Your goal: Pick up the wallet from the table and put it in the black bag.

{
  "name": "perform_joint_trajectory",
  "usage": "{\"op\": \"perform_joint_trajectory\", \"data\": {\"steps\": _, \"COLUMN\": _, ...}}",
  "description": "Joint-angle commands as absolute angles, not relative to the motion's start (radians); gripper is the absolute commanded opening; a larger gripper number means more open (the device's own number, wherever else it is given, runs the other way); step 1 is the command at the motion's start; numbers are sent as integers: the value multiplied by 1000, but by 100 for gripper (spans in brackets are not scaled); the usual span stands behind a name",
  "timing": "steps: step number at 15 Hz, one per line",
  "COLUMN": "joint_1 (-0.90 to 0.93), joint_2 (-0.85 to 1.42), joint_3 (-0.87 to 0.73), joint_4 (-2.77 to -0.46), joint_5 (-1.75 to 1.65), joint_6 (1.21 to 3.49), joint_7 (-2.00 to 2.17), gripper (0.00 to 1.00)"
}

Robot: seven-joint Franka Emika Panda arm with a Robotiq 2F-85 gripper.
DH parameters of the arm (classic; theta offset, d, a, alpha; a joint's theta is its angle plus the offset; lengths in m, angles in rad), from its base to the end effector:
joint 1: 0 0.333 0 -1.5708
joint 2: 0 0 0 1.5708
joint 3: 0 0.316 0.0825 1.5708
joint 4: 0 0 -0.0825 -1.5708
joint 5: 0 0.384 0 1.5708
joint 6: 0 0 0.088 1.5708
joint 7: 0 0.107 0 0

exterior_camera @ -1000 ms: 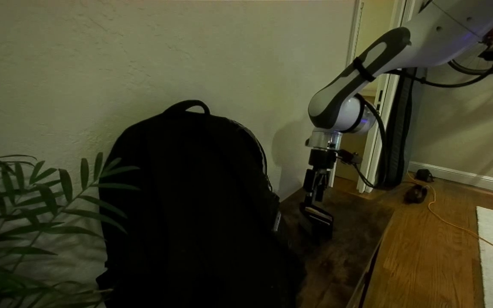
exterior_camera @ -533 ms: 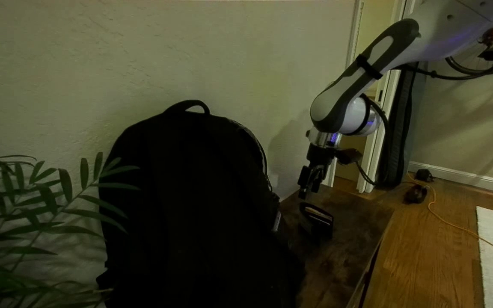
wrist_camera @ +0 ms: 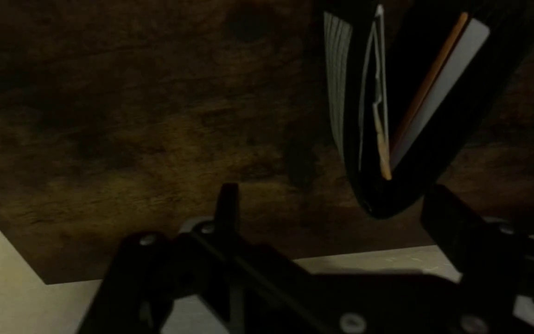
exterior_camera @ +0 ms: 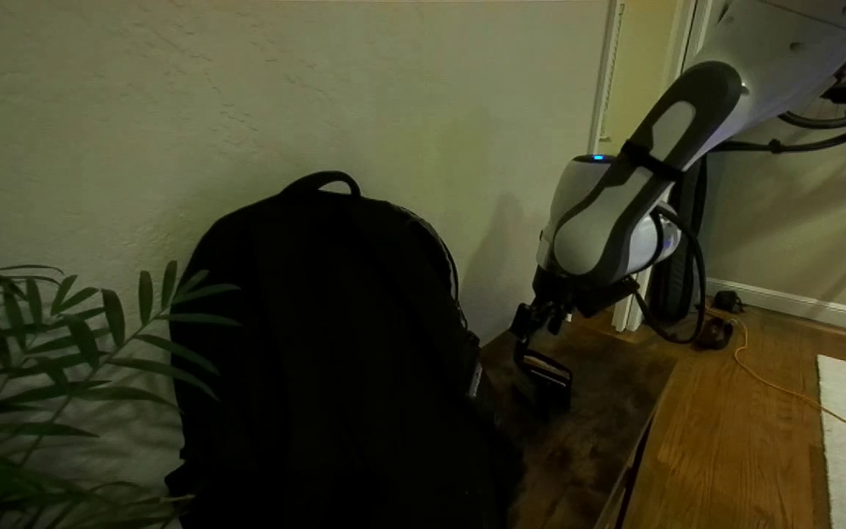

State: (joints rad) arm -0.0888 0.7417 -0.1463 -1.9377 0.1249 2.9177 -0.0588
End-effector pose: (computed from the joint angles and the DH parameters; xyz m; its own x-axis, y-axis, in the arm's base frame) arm 0.6131 -0.1513 0.1251 0.9422 -0.2278 0.2457 -0.2485 -0.9670 0.0564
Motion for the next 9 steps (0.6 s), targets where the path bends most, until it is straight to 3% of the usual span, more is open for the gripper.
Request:
{"op": "perform_joint_trajectory", "data": {"steps": 1, "joint_1": 43, "joint_2": 682, "joint_3": -273, "joint_4": -2032, "joint_5": 56, "joint_6": 2945, "joint_7": 105, "gripper": 100}}
{"op": "perform_joint_trajectory", "data": {"steps": 6, "joint_1": 118, "joint_2": 661, "joint_3": -336, "joint_4": -2042, "joint_5": 31, "joint_6": 2899, "joint_7": 197, "gripper": 100}}
{"op": "perform_joint_trajectory", "data": {"steps": 9, "joint_1": 75, "joint_2": 631, "joint_3": -287, "joint_4": -2039, "joint_5": 45, "joint_6": 2852, "joint_7": 169, "gripper": 100}}
